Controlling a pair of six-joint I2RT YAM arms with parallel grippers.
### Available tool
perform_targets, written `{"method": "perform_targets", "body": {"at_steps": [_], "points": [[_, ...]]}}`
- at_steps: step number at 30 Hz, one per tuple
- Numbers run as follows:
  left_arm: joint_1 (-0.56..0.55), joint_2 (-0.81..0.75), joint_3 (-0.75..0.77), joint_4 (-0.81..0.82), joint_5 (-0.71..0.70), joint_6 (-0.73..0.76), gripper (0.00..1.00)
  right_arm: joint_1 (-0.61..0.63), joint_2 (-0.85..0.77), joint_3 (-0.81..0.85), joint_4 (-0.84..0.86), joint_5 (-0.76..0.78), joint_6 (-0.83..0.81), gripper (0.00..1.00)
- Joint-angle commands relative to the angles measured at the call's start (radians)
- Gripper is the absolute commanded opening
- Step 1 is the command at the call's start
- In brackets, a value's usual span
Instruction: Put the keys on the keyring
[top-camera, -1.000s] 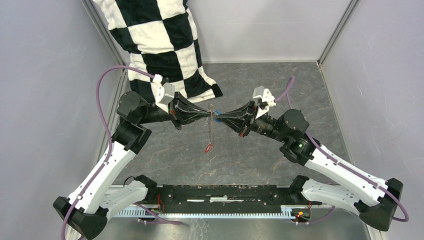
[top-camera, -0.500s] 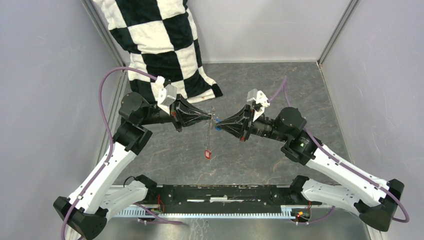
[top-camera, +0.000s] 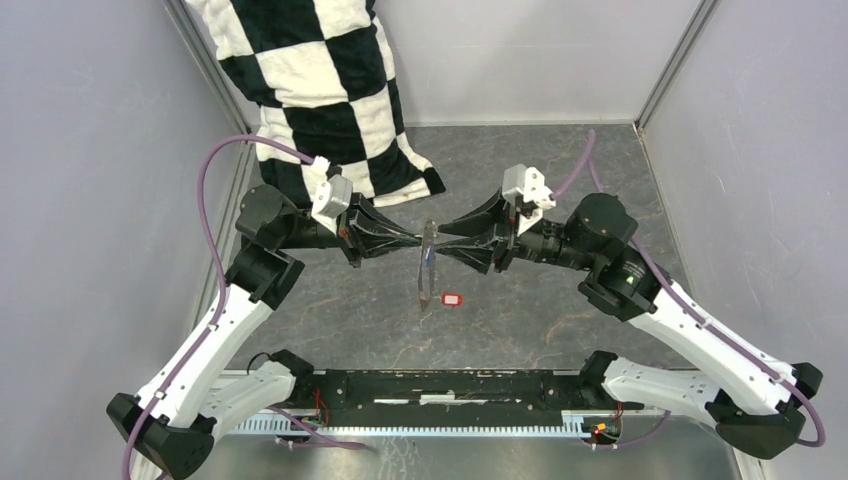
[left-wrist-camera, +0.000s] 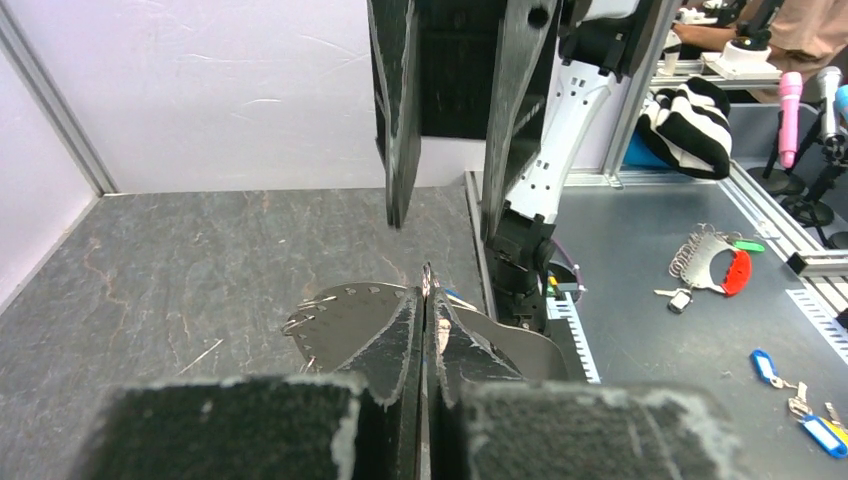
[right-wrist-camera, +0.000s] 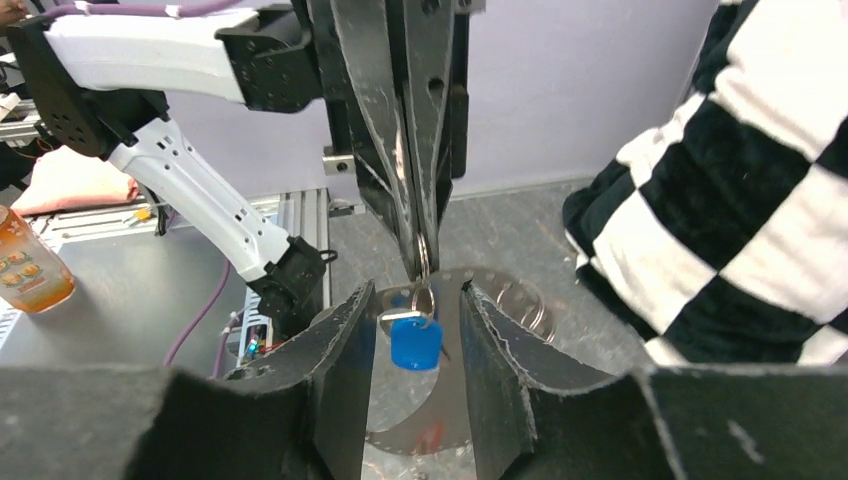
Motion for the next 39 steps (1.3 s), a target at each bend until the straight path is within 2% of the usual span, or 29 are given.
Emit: {"method": "perform_targets", "body": {"at_steps": [1,9,14,16,20,30,31,32,33,35,37,39], "points": [[0.0,-0.007,0.012,0.048,0.083,-0.021,0.02,-0.002,-0.016,0.059,-0.005,-0.054,-0.085,0.4],[-0.001,-0.005,0.017,0.048,0.101,-0.019,0.02,-0.002,0.058,0.056,0.099,-0.142,-0.035,0.33],[-0.001,-0.012,0.018,0.03,0.104,-0.001,0.02,-0.003,0.069,0.041,0.134,-0.134,-0.015,0.28],[-0.001,-0.013,0.017,0.026,0.106,0.004,0.02,-0.002,0.071,0.037,0.142,-0.132,-0.009,0.22],[-0.001,-0.015,0.017,0.014,0.107,0.014,0.02,-0.003,0.074,0.029,0.128,-0.116,-0.008,0.0],[-0.001,-0.012,0.03,-0.033,0.116,0.052,0.02,-0.002,0.099,0.105,-0.087,-0.076,-0.081,0.01],[-0.001,-0.013,0.03,-0.033,0.117,0.053,0.02,-0.003,0.104,0.102,-0.095,-0.075,-0.077,0.08],[-0.001,-0.014,0.03,-0.028,0.117,0.053,0.02,-0.002,0.106,0.095,-0.092,-0.075,-0.067,0.2],[-0.001,-0.013,0.03,-0.022,0.117,0.05,0.02,-0.002,0.107,0.081,-0.082,-0.075,-0.054,0.24],[-0.002,-0.012,0.032,-0.015,0.121,0.044,0.02,-0.002,0.102,0.059,-0.05,-0.086,-0.036,0.2],[-0.002,-0.011,0.033,-0.016,0.127,0.04,0.02,-0.003,0.095,0.051,-0.024,-0.096,-0.029,0.01],[-0.002,-0.011,0.033,-0.018,0.136,0.041,0.02,-0.002,0.083,0.052,-0.022,-0.075,-0.035,0.0]]}}
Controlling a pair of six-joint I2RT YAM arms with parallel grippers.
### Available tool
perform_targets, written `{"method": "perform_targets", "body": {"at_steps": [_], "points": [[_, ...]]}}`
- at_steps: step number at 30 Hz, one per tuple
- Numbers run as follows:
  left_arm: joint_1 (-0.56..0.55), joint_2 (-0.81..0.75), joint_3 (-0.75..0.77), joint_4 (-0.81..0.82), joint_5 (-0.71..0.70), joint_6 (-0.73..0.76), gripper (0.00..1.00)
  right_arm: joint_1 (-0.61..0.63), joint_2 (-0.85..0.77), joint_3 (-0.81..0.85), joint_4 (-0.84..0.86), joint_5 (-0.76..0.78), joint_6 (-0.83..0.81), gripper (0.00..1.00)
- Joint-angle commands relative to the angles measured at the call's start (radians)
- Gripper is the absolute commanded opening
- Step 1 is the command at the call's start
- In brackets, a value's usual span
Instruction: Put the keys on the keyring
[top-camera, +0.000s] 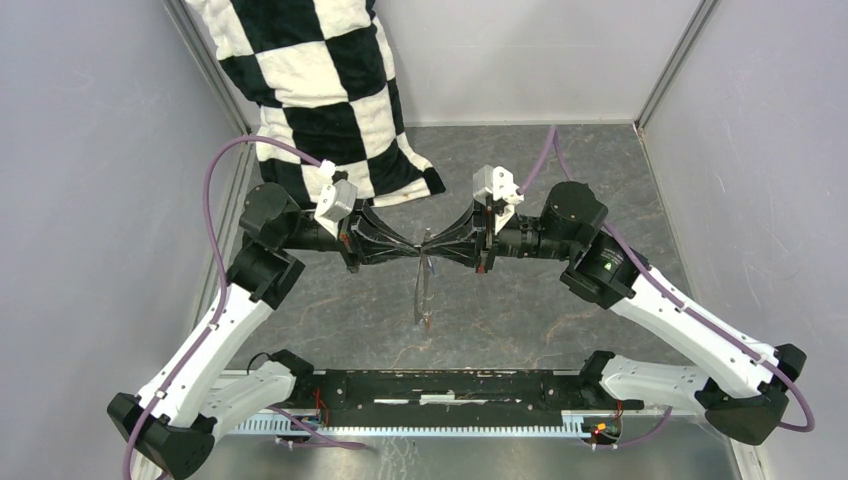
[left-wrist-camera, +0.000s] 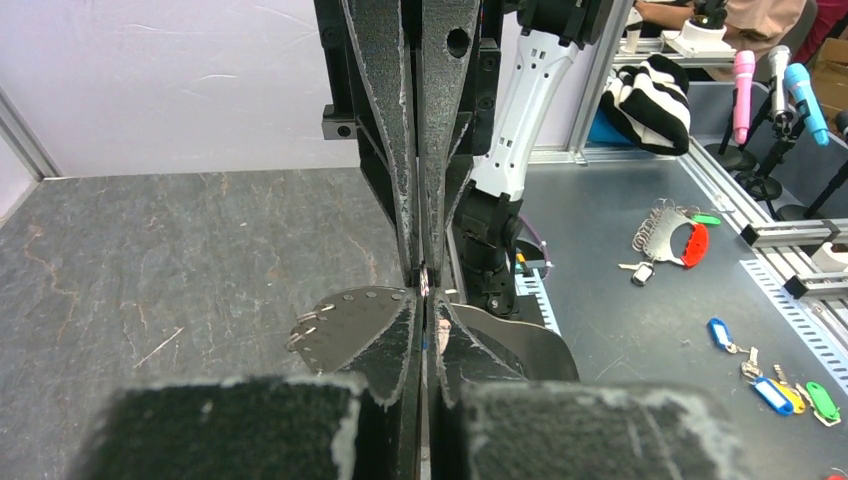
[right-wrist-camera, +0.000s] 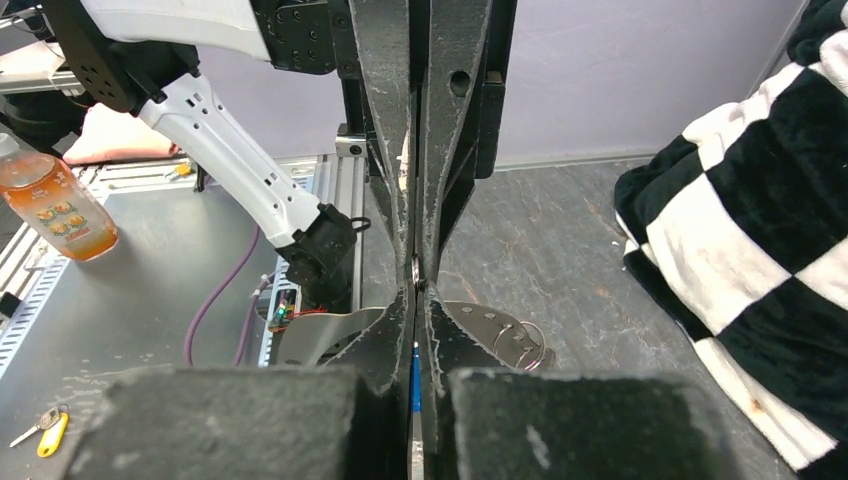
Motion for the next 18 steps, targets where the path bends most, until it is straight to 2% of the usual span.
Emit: {"method": "perform_targets", "body": {"at_steps": [1,3,4,5,7,9,13,18], "points": [[-0.004,-0.013,0.033,0.036,0.04,0.031,0.02,-0.002,-0.023,-0.011,0.021,0.038,0.0,0.0],[-0.004,-0.014,0.036,-0.003,0.042,0.065,0.02,-0.003,-0.03,-0.001,0.017,0.041,-0.002,0.0],[-0.004,-0.011,0.043,-0.066,0.041,0.107,0.08,-0.003,-0.028,0.009,-0.003,0.045,-0.008,0.0],[-0.004,-0.005,0.06,-0.161,0.036,0.168,0.17,-0.004,-0.026,0.023,-0.034,0.051,-0.017,0.0],[-0.004,0.019,0.113,-0.391,0.031,0.376,0.26,-0.003,-0.016,0.045,-0.095,0.07,-0.037,0.0],[-0.004,0.047,0.169,-0.576,0.005,0.544,0.41,-0.003,-0.004,0.065,-0.161,0.085,-0.059,0.0],[-0.004,0.105,0.291,-0.899,-0.045,0.876,0.43,-0.001,0.032,0.107,-0.275,0.11,-0.092,0.01],[-0.005,0.17,0.348,-1.018,-0.079,0.976,0.39,0.006,0.061,0.144,-0.352,0.123,-0.1,0.0]]}}
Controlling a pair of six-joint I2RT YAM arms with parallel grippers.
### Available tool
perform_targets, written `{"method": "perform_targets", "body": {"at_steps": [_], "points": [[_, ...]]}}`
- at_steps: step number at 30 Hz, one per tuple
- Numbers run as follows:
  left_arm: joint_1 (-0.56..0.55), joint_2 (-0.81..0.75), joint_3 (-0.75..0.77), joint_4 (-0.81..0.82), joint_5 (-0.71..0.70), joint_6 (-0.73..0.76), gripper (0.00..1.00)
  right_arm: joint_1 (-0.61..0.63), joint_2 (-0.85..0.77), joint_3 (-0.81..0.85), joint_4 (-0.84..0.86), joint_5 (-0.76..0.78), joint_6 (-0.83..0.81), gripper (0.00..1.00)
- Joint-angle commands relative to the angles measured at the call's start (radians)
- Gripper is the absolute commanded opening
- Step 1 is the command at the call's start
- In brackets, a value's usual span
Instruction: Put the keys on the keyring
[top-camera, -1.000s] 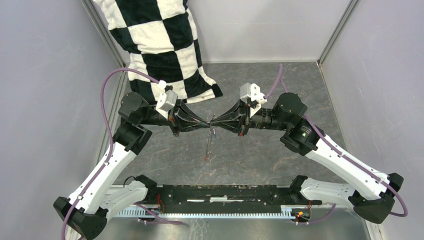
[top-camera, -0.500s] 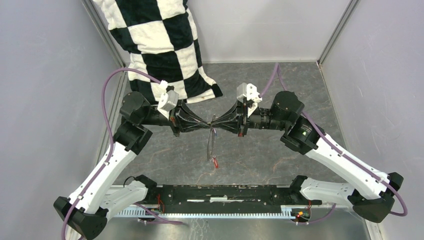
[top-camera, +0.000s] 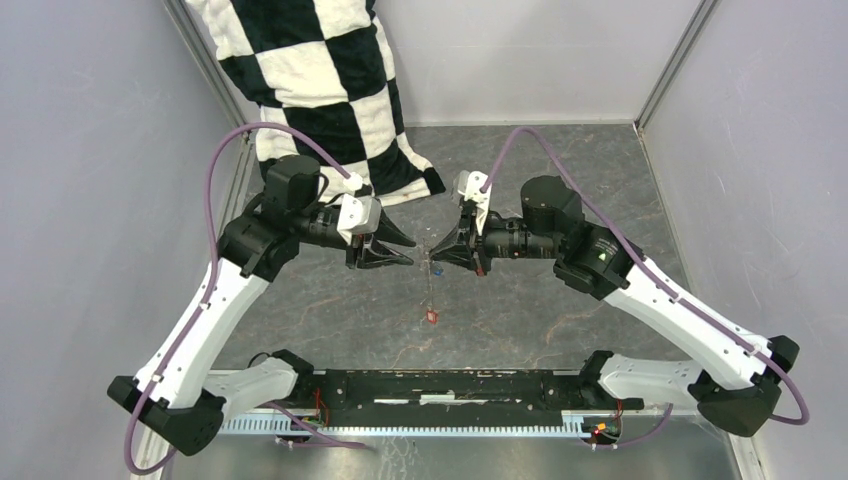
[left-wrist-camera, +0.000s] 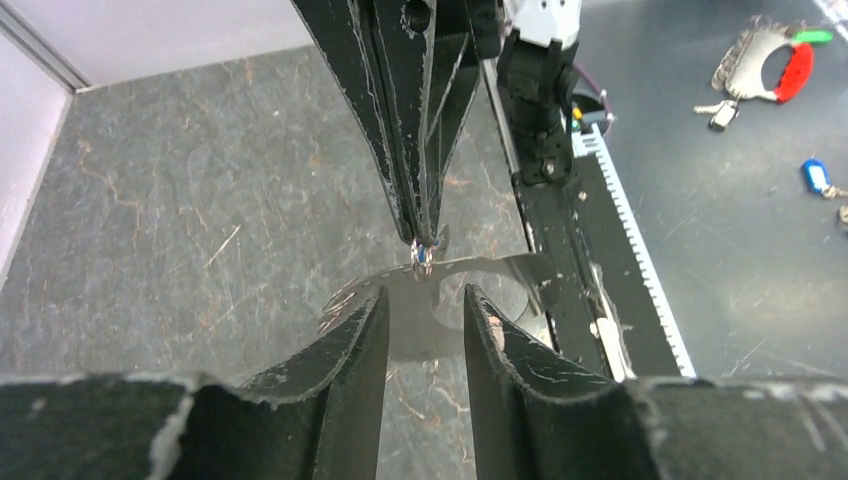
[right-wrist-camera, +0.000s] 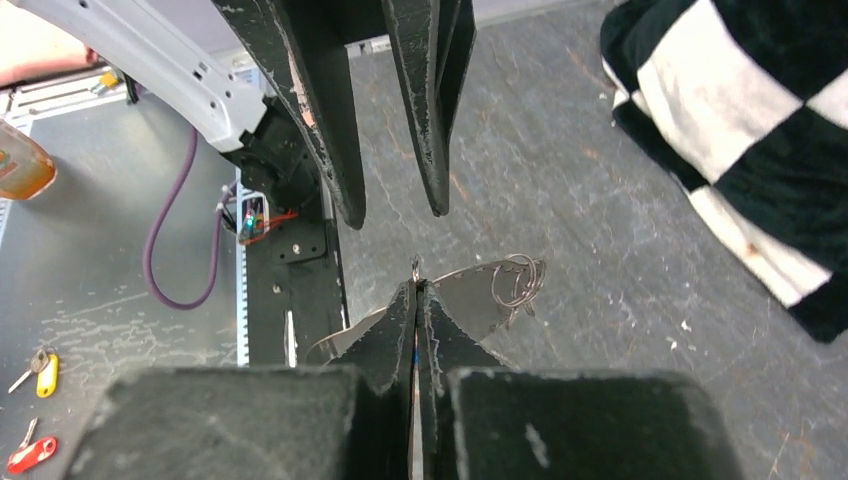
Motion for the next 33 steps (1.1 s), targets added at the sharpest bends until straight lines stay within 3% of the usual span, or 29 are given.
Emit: {"method": "perform_targets", "body": {"at_steps": [1,10,23,29,33], "points": [[-0.005,0.048,0.055,-0.2,-0.038,0.225,0.39,0.009,0.025,0.099,-0.081,0.026,-0.024,0.0],[-0.043,0.16,0.145,-0.286,-0.03,0.26,0.39,0.027,0.108,0.228,-0.219,0.043,-0.093,0.0],[-0.046,0.141,0.146,-0.266,0.001,0.275,0.31,0.042,0.161,0.313,-0.277,0.052,-0.115,0.0],[-0.046,0.139,0.144,-0.263,0.004,0.284,0.13,0.051,0.189,0.346,-0.296,0.055,-0.125,0.0],[-0.046,0.139,0.138,-0.238,0.006,0.267,0.07,0.052,0.202,0.366,-0.309,0.052,-0.131,0.0]]}}
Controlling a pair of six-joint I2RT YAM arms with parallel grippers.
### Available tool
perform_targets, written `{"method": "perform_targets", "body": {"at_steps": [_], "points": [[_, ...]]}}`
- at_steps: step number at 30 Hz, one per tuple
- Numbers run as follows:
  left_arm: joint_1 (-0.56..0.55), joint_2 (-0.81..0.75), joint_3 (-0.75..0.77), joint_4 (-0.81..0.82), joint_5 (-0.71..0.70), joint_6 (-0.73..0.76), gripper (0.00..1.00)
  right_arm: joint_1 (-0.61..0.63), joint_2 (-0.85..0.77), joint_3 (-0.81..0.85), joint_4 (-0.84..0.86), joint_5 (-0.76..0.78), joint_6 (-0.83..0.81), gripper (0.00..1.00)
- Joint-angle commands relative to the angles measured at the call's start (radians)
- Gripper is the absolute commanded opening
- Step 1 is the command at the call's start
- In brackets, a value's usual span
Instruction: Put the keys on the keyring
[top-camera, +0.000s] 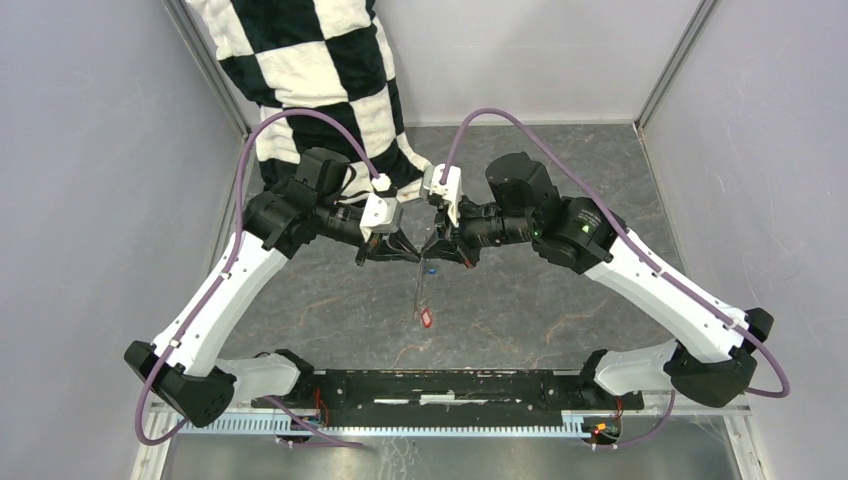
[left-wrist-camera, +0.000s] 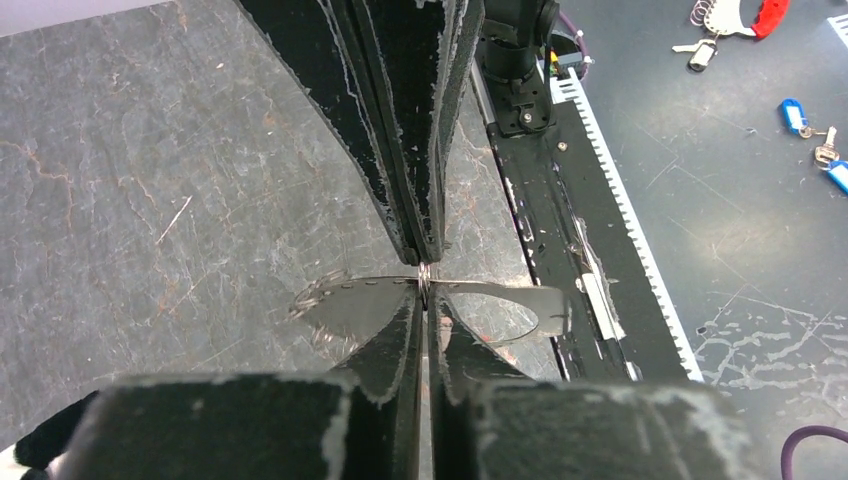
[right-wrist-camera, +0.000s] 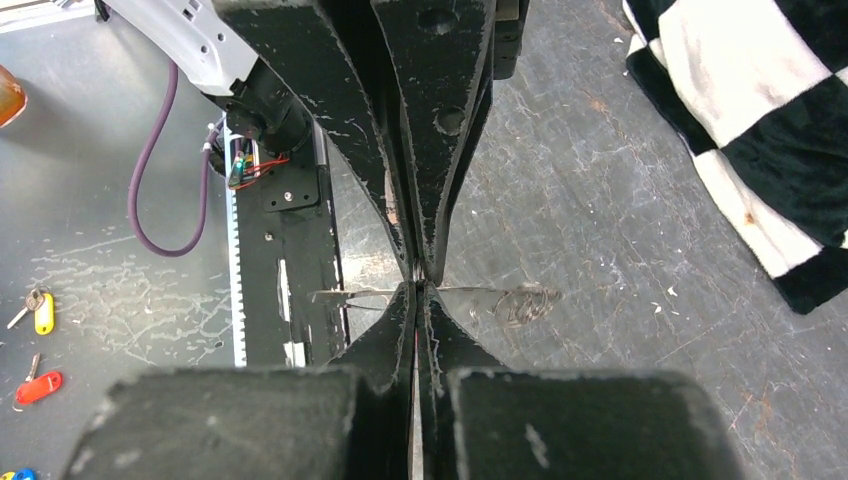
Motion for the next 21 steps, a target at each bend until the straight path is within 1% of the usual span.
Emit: {"method": "perform_targets", "body": {"at_steps": [1,4,5,6,7,9,10,12,14,16,18,21], "points": [[-0.005,-0.021,0.025,0.027,0.039,0.026,0.04,0.006,0.01,0.067,0.02,-0.001,-0.016,0.0],[-0.006,-0.024,0.022,0.028,0.04,0.037,0.02,0.006,0.011,0.077,0.031,-0.011,-0.006,0.0],[-0.006,-0.025,0.021,0.028,0.042,0.041,0.02,0.006,0.007,0.077,0.044,-0.004,0.002,0.05],[-0.005,-0.026,0.016,0.035,0.045,0.037,0.02,0.006,-0.003,0.074,0.063,0.002,0.012,0.13],[-0.005,-0.03,0.01,0.053,0.046,0.012,0.02,0.005,-0.016,0.059,0.092,-0.006,0.017,0.18],[-0.005,-0.051,-0.023,0.145,0.047,-0.077,0.02,0.0,-0.065,0.012,0.167,-0.004,0.044,0.33],[-0.004,-0.072,-0.053,0.21,0.047,-0.135,0.02,-0.008,-0.091,-0.01,0.196,0.0,0.055,0.39],[-0.003,-0.131,-0.137,0.404,0.037,-0.292,0.02,-0.022,-0.142,-0.07,0.261,0.006,0.074,0.42],[0.0,-0.2,-0.239,0.658,0.001,-0.475,0.02,-0.031,-0.195,-0.14,0.33,0.03,0.101,0.43],[0.001,-0.254,-0.308,0.829,-0.032,-0.59,0.02,-0.036,-0.262,-0.222,0.415,0.05,0.131,0.44],[0.001,-0.259,-0.324,0.895,-0.056,-0.654,0.02,-0.038,-0.315,-0.297,0.496,0.052,0.156,0.45],[0.004,-0.25,-0.325,0.986,-0.079,-0.774,0.02,-0.039,-0.361,-0.37,0.559,0.047,0.188,0.45]]}}
